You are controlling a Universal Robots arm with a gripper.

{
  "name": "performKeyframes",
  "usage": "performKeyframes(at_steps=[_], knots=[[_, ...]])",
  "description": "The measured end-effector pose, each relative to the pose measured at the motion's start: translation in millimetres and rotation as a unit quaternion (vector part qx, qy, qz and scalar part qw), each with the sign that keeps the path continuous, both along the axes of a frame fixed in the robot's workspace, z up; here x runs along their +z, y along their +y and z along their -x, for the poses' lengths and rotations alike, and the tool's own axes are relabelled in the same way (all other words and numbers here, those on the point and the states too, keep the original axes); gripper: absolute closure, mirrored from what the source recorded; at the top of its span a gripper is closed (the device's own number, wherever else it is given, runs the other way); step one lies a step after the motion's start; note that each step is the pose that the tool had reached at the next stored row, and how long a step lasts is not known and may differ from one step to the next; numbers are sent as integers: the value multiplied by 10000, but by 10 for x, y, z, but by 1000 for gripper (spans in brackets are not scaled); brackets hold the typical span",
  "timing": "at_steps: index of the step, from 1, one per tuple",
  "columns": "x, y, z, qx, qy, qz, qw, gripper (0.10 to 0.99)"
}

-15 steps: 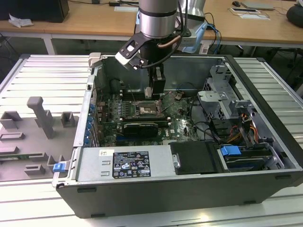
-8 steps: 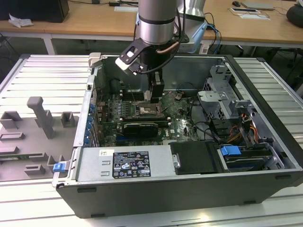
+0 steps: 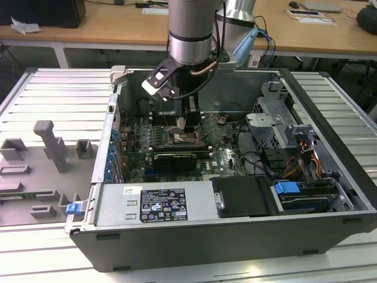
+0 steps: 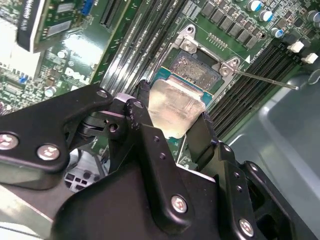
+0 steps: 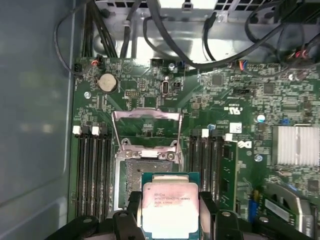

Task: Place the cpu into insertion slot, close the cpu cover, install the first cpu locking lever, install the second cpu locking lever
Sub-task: 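Place the cpu into insertion slot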

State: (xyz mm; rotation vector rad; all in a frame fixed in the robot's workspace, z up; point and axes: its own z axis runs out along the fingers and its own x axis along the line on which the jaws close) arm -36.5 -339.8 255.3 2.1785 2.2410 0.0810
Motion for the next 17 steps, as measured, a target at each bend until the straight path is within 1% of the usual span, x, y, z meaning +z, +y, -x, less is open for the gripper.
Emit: performKeyframes(at_steps=[1, 3, 9, 11, 13, 15, 17], knots=[[-19, 10, 3, 0, 0, 0, 10000, 545], [-81, 30, 4, 0, 0, 0, 10000, 545], [-193, 59, 11, 0, 0, 0, 10000, 545], [-243, 78, 17, 0, 0, -1, 10000, 545], [-314, 124, 31, 0, 0, 0, 10000, 545], [-363, 138, 36, -9, 3, 0, 10000, 545], [-391, 142, 37, -32, 5, 1, 10000, 545]])
